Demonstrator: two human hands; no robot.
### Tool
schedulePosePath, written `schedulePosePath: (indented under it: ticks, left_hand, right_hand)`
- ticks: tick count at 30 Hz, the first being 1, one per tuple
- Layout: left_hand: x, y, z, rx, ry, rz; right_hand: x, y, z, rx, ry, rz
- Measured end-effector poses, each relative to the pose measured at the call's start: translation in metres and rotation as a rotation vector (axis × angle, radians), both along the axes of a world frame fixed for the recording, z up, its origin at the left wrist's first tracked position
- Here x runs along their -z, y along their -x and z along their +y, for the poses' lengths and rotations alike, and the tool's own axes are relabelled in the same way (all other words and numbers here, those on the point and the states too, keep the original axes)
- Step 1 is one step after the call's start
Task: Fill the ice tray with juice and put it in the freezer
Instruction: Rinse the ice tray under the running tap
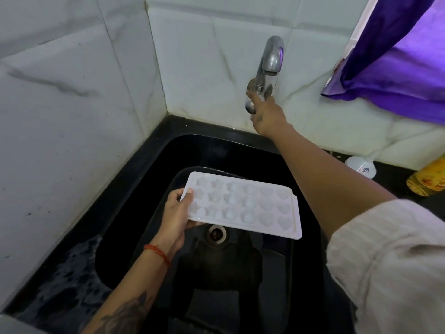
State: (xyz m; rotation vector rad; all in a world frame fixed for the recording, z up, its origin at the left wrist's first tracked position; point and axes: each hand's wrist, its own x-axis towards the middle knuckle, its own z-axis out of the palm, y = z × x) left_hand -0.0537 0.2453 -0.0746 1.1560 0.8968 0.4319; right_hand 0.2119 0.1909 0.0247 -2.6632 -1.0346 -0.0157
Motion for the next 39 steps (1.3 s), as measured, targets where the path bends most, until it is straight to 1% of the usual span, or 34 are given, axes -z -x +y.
schedulePosePath:
  ticks: [1, 3, 5, 6, 8, 10, 12, 13, 15, 18, 20, 22, 25, 26, 28, 31, 34, 36, 39]
  left_hand:
    - [-0.001, 0.001, 0.000, -0.003, 0.004, -0.005]
    - [-0.002, 0.004, 0.000, -0.008, 0.014, -0.014]
    - [0.001, 0.009, 0.001, -0.018, 0.007, -0.002]
    - [0.003, 0.012, 0.001, -0.024, -0.004, 0.019]
    - [0.009, 0.020, -0.001, -0.034, -0.014, 0.057]
    - [0.015, 0.026, -0.006, -0.027, -0.013, 0.073]
    - [0.018, 0.030, -0.011, -0.006, -0.035, 0.078]
    - [0.019, 0.030, -0.013, 0.001, -0.051, 0.076]
    - [0.016, 0.028, -0.016, 0.015, -0.096, 0.065]
    - [0.005, 0.019, -0.017, 0.067, -0.162, 0.026]
    - [-0.002, 0.013, -0.015, 0.109, -0.139, 0.006]
    - [-0.002, 0.010, -0.013, 0.114, -0.022, 0.009]
    - [0.005, 0.005, -0.011, 0.068, 0.302, -0.078]
    - [0.007, 0.004, -0.012, 0.059, 0.358, -0.098]
    - [0.011, 0.001, -0.016, 0.020, 0.357, -0.114]
    - [0.015, -0.005, -0.023, -0.017, 0.284, -0.123]
    - [0.011, -0.015, -0.032, 0.000, 0.253, -0.104]
    - [0.010, -0.021, -0.036, 0.008, 0.271, -0.118]
    - [0.009, -0.028, -0.036, 0.096, 0.248, -0.123]
  right_hand:
    - [0.001, 0.006, -0.007, 0.006, -0.028, 0.054]
    - [0.011, 0.022, -0.030, 0.051, -0.107, 0.100]
    - [0.030, 0.045, -0.064, 0.164, -0.165, 0.171]
    - [0.043, 0.057, -0.085, 0.237, -0.149, 0.245]
    - [0.072, 0.081, -0.125, 0.351, -0.075, 0.498]
    - [0.093, 0.104, -0.153, 0.400, -0.011, 0.783]
    - [0.099, 0.122, -0.169, 0.436, -0.010, 0.956]
    - [0.098, 0.126, -0.175, 0.438, -0.046, 0.988]
    - [0.095, 0.126, -0.183, 0.412, -0.158, 0.969]
    - [0.084, 0.121, -0.189, 0.394, -0.272, 0.847]
    - [0.079, 0.118, -0.190, 0.343, -0.380, 0.821]
    - [0.078, 0.119, -0.192, 0.266, -0.497, 0.844]
    - [0.085, 0.123, -0.196, 0.202, -0.604, 0.825]
    - [0.088, 0.125, -0.199, 0.206, -0.627, 0.819]
    - [0.094, 0.129, -0.204, 0.249, -0.694, 0.847]
    - [0.103, 0.133, -0.208, 0.336, -0.825, 0.879]
    - [0.106, 0.132, -0.211, 0.408, -0.915, 0.875]
    - [0.108, 0.129, -0.215, 0.464, -0.961, 0.889]
    - [0.109, 0.124, -0.217, 0.565, -1.056, 0.927]
